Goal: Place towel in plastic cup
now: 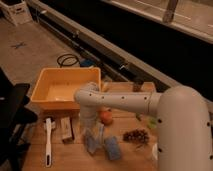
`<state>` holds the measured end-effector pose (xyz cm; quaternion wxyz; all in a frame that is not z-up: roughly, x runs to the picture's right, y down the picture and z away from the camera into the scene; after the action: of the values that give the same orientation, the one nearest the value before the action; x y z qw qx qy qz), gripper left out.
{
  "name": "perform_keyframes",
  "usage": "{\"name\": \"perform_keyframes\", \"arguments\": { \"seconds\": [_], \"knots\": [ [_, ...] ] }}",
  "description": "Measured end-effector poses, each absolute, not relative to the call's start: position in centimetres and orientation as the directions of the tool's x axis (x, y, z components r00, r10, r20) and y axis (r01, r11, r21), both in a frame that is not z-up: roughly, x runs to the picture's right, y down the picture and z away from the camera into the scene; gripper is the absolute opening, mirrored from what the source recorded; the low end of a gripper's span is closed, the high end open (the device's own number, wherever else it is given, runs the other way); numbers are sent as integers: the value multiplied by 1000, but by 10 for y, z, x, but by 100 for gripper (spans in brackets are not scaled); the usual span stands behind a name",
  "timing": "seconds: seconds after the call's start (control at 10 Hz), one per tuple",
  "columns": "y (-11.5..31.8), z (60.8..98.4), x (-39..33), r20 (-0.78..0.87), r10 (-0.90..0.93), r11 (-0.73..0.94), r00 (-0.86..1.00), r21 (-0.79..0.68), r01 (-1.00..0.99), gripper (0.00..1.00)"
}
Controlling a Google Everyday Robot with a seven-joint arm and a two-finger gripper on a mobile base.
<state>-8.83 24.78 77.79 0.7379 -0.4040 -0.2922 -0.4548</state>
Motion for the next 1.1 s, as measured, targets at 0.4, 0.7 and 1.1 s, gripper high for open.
{"name": "perform_keyframes", "arguments": {
  "seconds": [0.4,0.7,1.1],
  "knots": [
    [267,794,-77,821,-372,237,433,-367,900,64],
    [266,794,-76,819,-377,233,433,-369,900,39],
    [265,794,-73,815,-380,232,437,-373,898,2]
  ]
}}
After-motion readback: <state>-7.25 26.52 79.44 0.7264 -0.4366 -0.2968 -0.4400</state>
